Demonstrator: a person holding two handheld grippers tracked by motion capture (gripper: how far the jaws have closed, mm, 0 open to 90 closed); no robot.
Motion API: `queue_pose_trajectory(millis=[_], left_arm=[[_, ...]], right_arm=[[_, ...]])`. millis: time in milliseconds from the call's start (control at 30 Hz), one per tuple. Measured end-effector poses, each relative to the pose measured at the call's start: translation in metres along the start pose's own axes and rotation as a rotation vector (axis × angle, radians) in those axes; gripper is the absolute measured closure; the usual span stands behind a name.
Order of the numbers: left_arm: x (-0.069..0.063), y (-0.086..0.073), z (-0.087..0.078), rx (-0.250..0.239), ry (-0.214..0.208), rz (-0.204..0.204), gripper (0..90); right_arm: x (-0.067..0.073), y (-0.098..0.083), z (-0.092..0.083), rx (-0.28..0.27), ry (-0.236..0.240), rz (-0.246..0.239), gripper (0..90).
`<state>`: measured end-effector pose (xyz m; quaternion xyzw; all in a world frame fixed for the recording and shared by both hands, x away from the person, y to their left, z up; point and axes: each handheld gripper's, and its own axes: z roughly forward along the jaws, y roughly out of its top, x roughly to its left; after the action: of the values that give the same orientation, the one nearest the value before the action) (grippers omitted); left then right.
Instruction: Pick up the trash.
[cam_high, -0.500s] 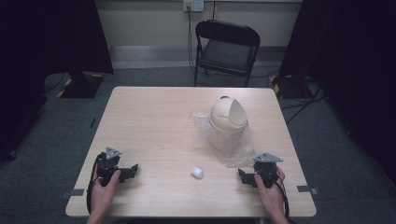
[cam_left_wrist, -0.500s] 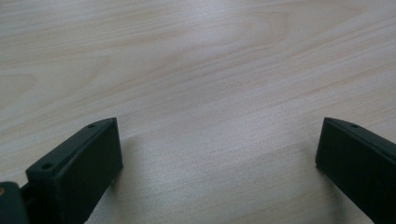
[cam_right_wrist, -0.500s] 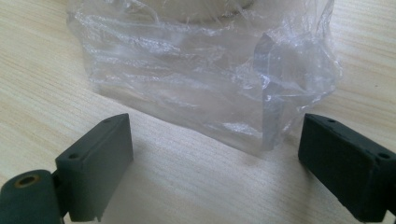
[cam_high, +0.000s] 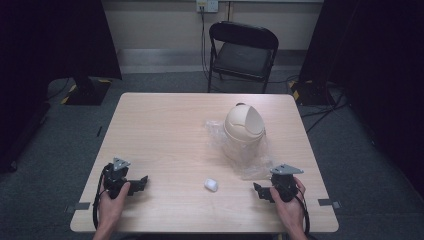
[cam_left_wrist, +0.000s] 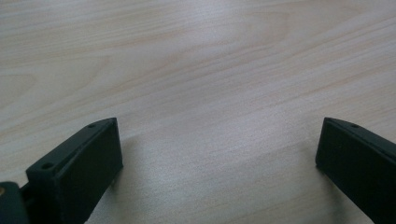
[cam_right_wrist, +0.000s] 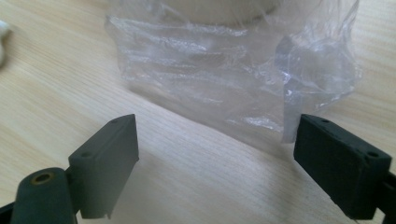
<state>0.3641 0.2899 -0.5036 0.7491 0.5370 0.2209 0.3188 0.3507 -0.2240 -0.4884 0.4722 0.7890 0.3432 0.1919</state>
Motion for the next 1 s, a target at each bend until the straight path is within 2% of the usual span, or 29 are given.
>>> queue_pose_trajectory(millis=[300,533,700,1000], left_arm=[[0.000,0.000,0.000,0.000,0.000,0.000,0.0],[0.000,0.000,0.000,0.000,0.000,0.000,0.0],[0.000,0.000,0.000,0.000,0.000,0.000,0.0],[0.000,0.000,0.000,0.000,0.000,0.000,0.0]], right_arm=[[0.006,0.001,-0.020,-0.040,0.027,-0.002,13.7],[0.009,0.008,-0.028,-0.063,0.035,-0.011,15.2],[0.008,0.026,-0.034,-0.101,0.040,-0.029,15.5],[0.006,0.065,-0.028,-0.148,0.071,-0.065,14.5]])
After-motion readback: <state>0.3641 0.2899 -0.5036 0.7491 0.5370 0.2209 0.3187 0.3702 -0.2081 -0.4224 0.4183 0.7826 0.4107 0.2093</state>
